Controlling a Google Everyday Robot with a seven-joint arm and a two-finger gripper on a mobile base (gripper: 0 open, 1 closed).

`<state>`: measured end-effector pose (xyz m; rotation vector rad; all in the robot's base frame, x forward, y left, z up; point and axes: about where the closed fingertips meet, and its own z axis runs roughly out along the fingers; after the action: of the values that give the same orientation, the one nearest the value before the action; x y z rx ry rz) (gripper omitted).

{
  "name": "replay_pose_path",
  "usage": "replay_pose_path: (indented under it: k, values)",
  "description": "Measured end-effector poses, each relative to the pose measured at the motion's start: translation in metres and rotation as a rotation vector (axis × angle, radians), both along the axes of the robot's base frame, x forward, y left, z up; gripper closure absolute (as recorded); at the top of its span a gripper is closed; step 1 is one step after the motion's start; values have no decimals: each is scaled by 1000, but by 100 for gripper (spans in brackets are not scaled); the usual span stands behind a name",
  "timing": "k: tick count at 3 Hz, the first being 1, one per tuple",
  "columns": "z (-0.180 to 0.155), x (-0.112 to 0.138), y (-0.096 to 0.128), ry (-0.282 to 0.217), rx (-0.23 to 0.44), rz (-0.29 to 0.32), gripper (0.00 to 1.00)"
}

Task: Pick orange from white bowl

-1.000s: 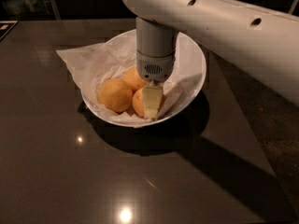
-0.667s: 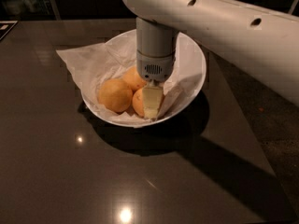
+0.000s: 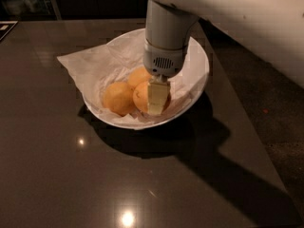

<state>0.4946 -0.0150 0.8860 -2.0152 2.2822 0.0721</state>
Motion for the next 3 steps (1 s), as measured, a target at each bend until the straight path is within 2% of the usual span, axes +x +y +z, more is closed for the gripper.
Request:
replay_pose_path:
  k: [1, 2, 3]
  values:
    - [17, -9, 1, -24, 29, 30, 100]
    - [39, -23, -1, -54, 96, 84, 100]
    - [65, -46, -6, -107, 148, 145, 100]
